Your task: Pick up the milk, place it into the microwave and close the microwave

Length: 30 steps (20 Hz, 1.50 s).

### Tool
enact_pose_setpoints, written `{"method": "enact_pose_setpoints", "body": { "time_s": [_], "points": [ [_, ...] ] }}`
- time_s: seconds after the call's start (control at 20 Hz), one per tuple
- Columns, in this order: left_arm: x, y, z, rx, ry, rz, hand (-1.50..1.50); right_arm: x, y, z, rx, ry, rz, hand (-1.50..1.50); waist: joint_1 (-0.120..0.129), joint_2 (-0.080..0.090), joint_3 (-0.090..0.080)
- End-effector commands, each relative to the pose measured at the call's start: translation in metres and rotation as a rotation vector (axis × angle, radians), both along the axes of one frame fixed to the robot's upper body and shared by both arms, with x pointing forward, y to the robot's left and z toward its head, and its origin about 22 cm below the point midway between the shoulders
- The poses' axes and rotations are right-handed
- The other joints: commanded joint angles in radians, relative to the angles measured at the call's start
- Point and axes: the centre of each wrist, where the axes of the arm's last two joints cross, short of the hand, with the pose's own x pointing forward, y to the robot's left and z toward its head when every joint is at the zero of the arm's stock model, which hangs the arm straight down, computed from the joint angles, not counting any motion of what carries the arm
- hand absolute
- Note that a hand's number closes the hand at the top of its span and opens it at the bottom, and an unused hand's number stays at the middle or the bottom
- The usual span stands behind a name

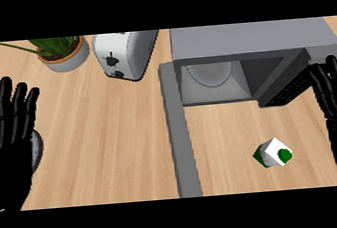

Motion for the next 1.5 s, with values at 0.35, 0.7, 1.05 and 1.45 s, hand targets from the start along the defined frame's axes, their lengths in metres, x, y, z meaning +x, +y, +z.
{"method": "enact_pose_setpoints", "body": {
  "time_s": [0.35, 0.7, 1.05, 1.45],
  "points": [
    [0.001, -0.002, -0.019, -0.092, 0.158, -0.009, -1.50, -0.068, -0.038, -0.034, 0.110, 0.122, 0.228, -1.50, -0.014, -0.020, -0.010],
    [-0.017, -0.040, -0.038, -0.090, 0.176, -0.034, -1.50, -0.114, -0.057, -0.059, 0.129, 0.163, 0.227, -1.50, 0.001, -0.018, -0.010],
    [-0.034, -0.083, -0.066, -0.100, 0.174, -0.053, -1.50, -0.125, -0.064, -0.094, 0.078, 0.215, 0.188, -1.50, 0.006, -0.017, -0.011],
    [-0.060, -0.091, -0.077, -0.100, 0.151, -0.038, -1.50, -0.111, -0.089, -0.141, 0.045, 0.197, 0.125, -1.50, 0.015, -0.017, -0.011]
  ]
}}
